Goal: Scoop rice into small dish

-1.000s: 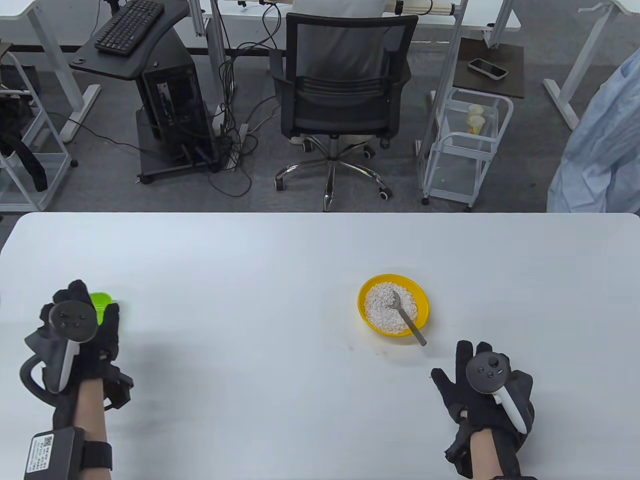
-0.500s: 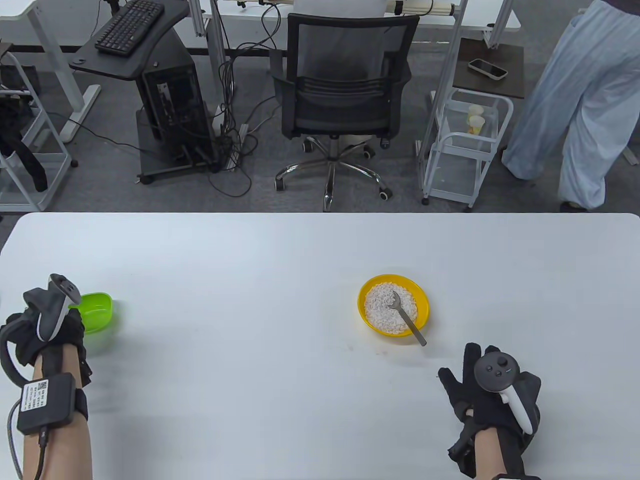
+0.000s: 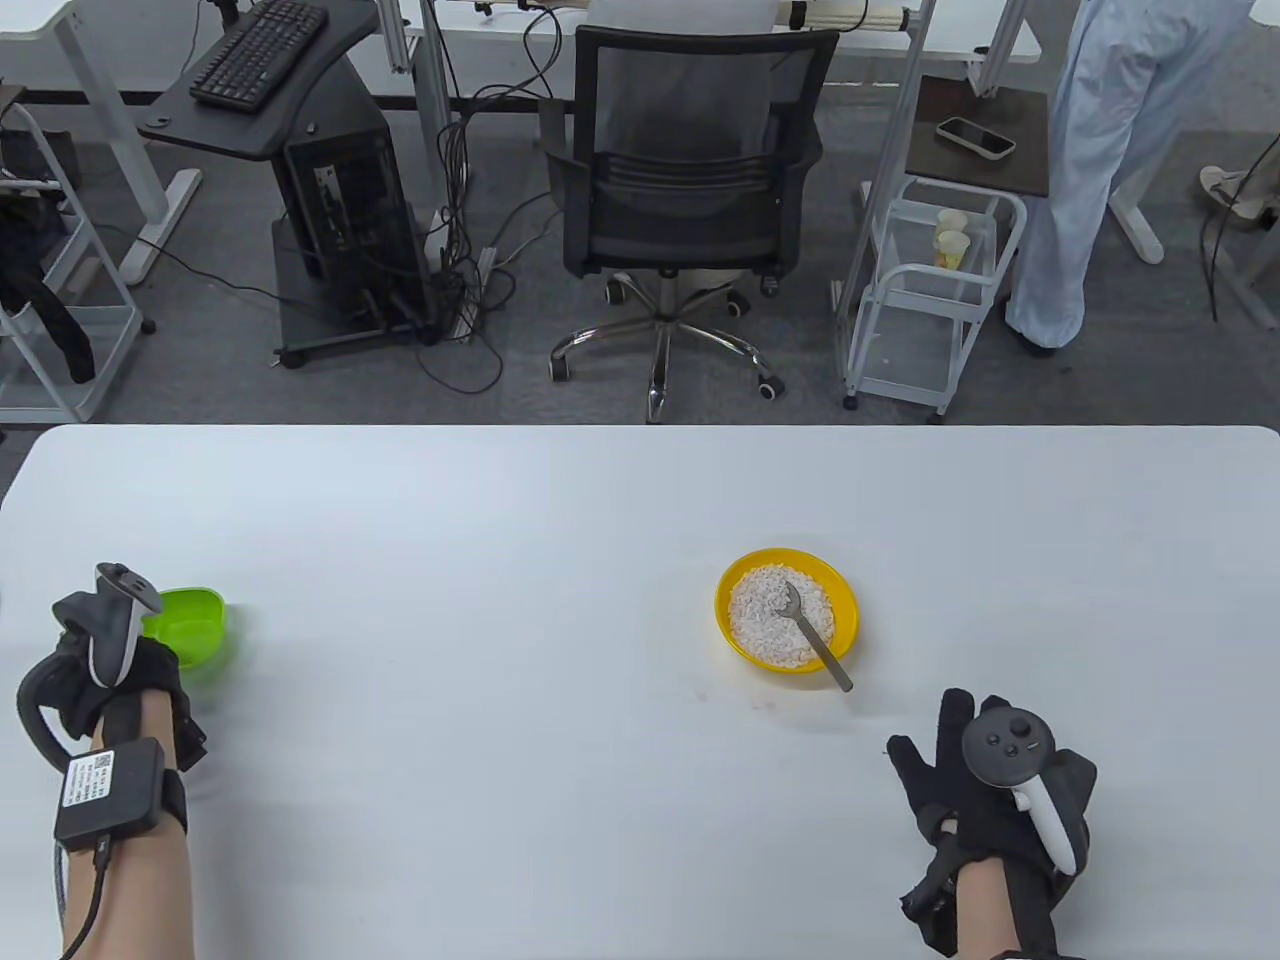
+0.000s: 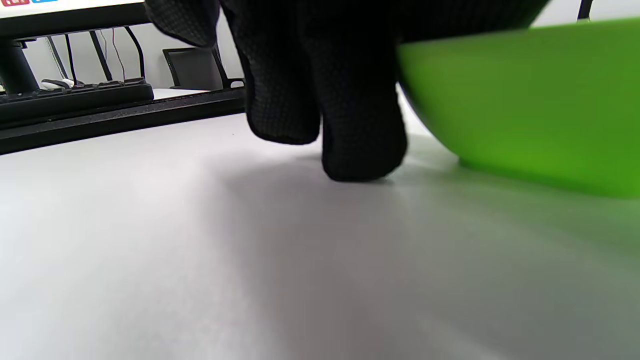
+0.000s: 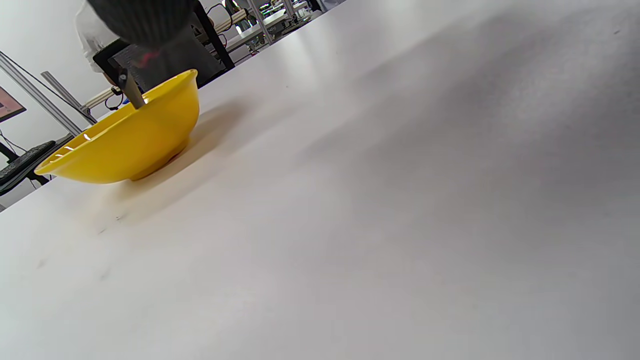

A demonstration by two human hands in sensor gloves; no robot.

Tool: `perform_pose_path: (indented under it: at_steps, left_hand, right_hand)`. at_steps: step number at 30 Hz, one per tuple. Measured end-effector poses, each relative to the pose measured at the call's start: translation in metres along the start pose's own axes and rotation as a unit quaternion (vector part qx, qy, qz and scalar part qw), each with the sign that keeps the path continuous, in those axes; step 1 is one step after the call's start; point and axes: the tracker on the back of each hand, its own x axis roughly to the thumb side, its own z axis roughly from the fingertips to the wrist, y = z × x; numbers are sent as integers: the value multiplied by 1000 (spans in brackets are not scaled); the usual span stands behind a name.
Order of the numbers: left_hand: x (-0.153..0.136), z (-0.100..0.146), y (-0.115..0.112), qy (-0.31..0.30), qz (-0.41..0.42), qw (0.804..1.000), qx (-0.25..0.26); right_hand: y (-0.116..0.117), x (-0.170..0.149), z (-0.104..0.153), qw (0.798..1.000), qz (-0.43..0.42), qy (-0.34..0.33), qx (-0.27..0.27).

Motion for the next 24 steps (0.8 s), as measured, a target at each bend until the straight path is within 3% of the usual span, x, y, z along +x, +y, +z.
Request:
perform_pose_path:
  at_steps: [7,13,17,20,24]
  left_hand:
    - [-2,1,4,-11,18,1000,-2]
    - [9,22,20,-76,72,995,-3]
    - [39,63,39,-179,116,977,-18]
    - [72,114,52,-268,105,958,0]
    - [109,179,53,-356,63,932,21]
  right_hand:
    - [1,1,0,1000,6,-3,0]
    - [1,1,0,1000,4,-5,3]
    - [2,2,0,1000,11,-2,0]
    - [3,2,0,1000,15,-3,0]
    - [3,4,1,1000,21,-6,-2]
